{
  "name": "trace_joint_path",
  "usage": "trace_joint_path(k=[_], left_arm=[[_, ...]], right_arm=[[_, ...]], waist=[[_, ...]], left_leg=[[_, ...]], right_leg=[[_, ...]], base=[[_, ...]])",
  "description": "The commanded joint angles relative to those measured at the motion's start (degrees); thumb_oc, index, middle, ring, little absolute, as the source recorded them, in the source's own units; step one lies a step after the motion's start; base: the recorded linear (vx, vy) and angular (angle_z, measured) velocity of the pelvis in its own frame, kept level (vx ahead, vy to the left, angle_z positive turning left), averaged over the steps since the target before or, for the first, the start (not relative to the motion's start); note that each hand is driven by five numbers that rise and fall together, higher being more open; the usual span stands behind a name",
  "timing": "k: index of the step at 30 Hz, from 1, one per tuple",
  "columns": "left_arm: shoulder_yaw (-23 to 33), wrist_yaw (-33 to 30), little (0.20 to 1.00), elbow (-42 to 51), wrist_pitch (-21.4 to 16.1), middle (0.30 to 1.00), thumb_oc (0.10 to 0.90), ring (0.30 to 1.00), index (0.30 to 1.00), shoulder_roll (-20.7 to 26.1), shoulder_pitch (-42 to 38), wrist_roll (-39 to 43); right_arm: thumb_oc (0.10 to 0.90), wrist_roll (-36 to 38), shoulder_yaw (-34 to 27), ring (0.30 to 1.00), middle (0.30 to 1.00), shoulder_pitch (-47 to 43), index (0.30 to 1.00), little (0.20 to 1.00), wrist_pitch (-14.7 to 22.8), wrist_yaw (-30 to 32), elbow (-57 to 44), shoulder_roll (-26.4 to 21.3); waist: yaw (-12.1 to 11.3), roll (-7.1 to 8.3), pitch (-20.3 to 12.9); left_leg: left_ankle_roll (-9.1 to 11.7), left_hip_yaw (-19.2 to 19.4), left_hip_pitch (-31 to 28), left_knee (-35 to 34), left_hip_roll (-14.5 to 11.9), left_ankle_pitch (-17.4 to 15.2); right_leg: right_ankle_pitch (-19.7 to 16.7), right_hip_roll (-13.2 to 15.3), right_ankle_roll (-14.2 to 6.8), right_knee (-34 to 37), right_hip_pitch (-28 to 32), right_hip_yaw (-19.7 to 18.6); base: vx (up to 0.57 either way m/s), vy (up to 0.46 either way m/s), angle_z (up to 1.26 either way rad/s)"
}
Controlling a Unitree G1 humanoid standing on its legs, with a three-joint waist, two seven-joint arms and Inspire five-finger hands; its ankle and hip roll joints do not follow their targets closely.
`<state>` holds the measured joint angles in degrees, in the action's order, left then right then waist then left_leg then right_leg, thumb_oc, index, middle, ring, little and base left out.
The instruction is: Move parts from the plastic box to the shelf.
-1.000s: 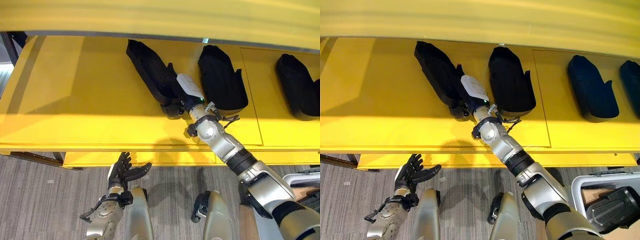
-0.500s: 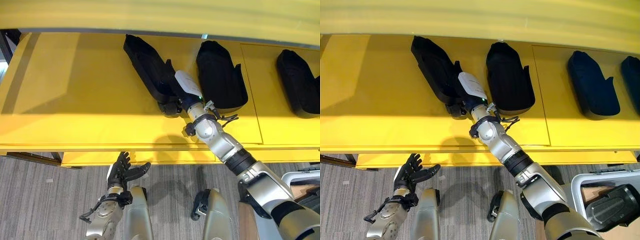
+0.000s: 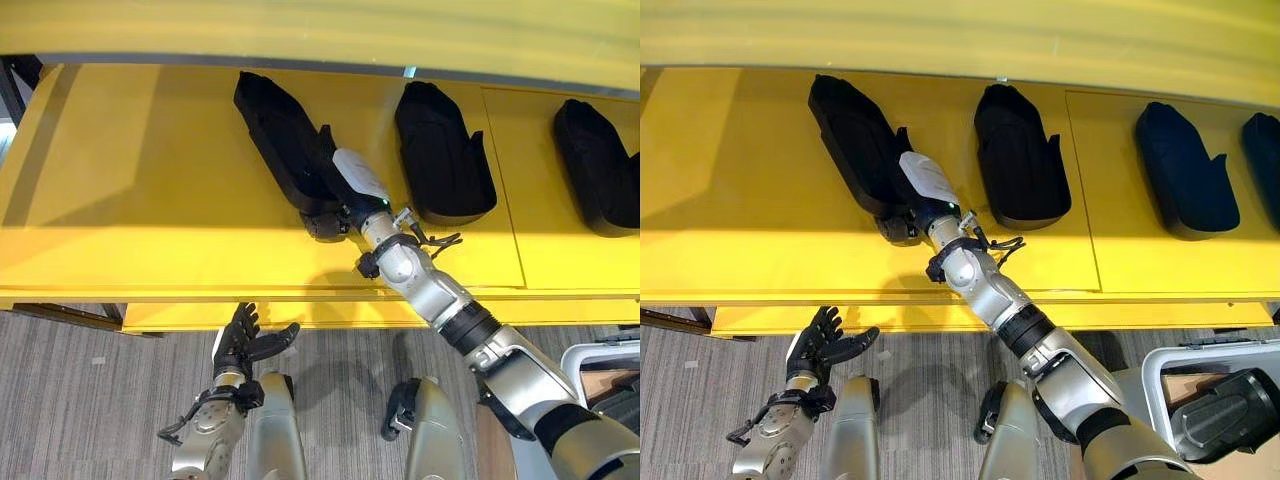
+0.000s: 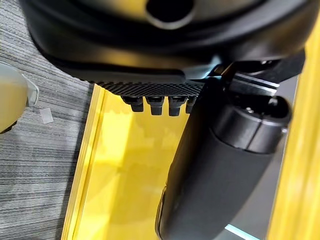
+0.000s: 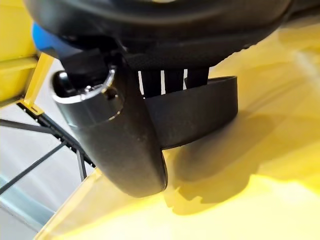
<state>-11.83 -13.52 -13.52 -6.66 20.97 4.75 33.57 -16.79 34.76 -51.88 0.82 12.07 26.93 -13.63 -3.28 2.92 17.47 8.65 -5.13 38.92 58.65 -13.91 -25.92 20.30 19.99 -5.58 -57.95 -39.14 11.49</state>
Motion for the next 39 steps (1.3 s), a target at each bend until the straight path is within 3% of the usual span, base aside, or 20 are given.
trace_joint_path(k=[1, 5, 6, 7, 39], left_arm=[[-0.83, -0.48, 1.0, 4.52, -5.42, 1.0, 0.9, 1.0, 1.0, 0.87, -1.91, 0.12], [-1.17, -0.34, 1.0, 4.33, -5.37, 1.0, 0.9, 1.0, 1.0, 0.86, -2.14, 0.27], [-1.13, -0.4, 1.0, 4.29, -5.34, 1.0, 0.9, 1.0, 1.0, 0.79, -2.18, 0.29], [-1.12, -0.37, 1.0, 4.14, -5.3, 1.0, 0.9, 1.0, 1.0, 0.78, -2.15, 0.25], [-0.02, -0.97, 1.0, 3.67, -4.25, 1.0, 0.9, 1.0, 1.0, 1.22, -2.77, 0.67]], right_arm=[[0.4, 1.14, 0.61, 0.3, 0.3, -3.86, 0.3, 0.3, 2.87, -1.73, -2.58, 3.12], [0.41, 1.36, 1.5, 0.314, 0.314, -3.76, 0.314, 0.314, 2.63, -2.53, -0.64, 4.58], [0.6, 1.69, 1.55, 0.58, 0.58, -3.59, 0.58, 0.58, 2.52, -2.78, -0.31, 4.8], [0.9, 1.79, 1.59, 1.0, 1.0, -3.61, 1.0, 1.0, 2.43, -2.88, -0.15, 4.78], [0.9, 12.4, 2.2, 1.0, 1.0, -6.84, 1.0, 1.0, 4.93, -6.42, -16.96, 4.71]], waist=[[-1.59, 0.76, -0.87], [-1.67, 0.86, -0.77], [-1.6, 0.86, -0.76], [-1.57, 0.85, -0.77], [-0.84, 1.57, -0.89]], left_leg=[[-3.45, -1.39, 2.58, -0.57, 1.61, 2.84], [-3.36, -1.5, 2.78, -0.67, 1.59, 3.03], [-3.31, -1.47, 2.82, -0.7, 1.61, 3.05], [-3.29, -1.46, 2.87, -0.69, 1.59, 3.06], [-2.76, -1.72, 2.85, -2.93, 1.04, 4.86]], right_leg=[[2.59, 1.2, -1.04, 1.11, 5.06, -3.32], [2.46, 1.09, -0.99, 1.14, 4.8, -3.32], [2.45, 1.09, -1.01, 1.16, 4.75, -3.38], [2.47, 1.08, -1.01, 1.15, 4.69, -3.42], [1.6, 0.66, -0.86, 2.26, 4.38, -3.01]], base=[[0.0, 0.0, 0.0], [0.0, 0.0, 0.0], [0.0, 0.0, 0.0], [0.0, 0.0, 0.0], [0.0, 0.0, 0.0]])
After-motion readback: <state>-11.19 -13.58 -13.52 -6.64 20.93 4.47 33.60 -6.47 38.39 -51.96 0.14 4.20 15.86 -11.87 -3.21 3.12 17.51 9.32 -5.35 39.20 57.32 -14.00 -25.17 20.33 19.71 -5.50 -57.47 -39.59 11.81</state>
